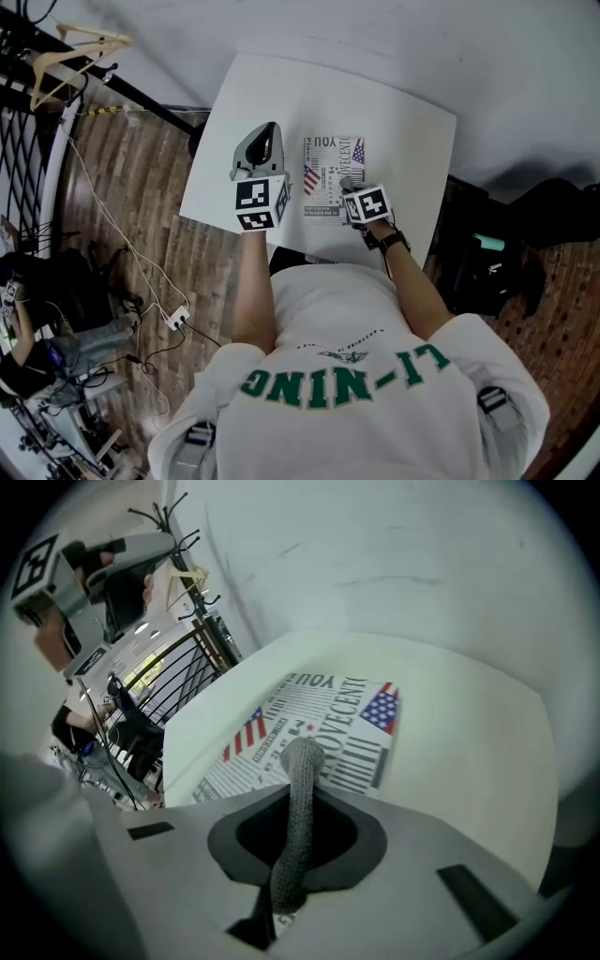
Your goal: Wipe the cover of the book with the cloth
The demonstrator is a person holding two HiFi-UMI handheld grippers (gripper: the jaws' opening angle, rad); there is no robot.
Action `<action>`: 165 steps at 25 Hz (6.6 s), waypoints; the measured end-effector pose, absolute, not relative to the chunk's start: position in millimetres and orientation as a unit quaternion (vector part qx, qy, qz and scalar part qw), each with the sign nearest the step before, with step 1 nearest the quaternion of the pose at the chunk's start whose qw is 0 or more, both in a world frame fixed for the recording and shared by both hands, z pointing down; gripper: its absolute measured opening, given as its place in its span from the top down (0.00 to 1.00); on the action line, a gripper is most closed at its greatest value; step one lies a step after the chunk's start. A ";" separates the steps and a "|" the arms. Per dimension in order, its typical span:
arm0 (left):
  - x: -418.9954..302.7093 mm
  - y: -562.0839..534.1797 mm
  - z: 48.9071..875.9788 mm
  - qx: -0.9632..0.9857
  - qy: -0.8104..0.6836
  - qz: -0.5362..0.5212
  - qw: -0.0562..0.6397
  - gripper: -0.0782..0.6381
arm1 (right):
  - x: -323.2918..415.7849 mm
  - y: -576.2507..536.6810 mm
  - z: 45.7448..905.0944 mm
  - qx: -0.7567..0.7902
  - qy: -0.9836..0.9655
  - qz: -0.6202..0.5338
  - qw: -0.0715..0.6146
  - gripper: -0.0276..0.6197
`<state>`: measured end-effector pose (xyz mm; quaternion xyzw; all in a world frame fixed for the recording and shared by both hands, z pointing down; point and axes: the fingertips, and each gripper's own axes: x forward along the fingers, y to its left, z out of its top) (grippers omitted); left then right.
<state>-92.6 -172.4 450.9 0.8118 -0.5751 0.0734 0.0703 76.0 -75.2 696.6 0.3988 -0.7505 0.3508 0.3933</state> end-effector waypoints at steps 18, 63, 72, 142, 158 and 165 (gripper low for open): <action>-106.9 -164.1 461.0 0.801 -0.587 0.078 0.081 0.88 | 12.8 -66.7 685.4 0.346 -0.784 0.341 0.386 0.90; -148.0 -106.3 469.9 0.771 -0.622 0.063 0.120 0.88 | -37.9 -29.5 695.3 0.288 -0.812 0.275 0.427 0.90; -90.1 -129.7 467.8 0.812 -0.568 0.040 0.129 0.88 | 43.8 -22.6 697.4 0.354 -0.777 0.303 0.424 0.90; -143.4 -120.0 488.6 0.780 -0.602 0.036 0.167 0.88 | -26.9 10.8 699.7 0.268 -0.807 0.306 0.427 0.90; 59.6 -142.8 477.9 0.893 -0.422 0.064 0.143 0.88 | 114.9 15.4 697.1 0.421 -0.733 0.380 0.375 0.90; 17.5 -152.0 468.8 0.872 -0.465 0.062 0.137 0.88 | 115.2 -22.1 658.9 0.467 -0.743 0.358 0.319 0.90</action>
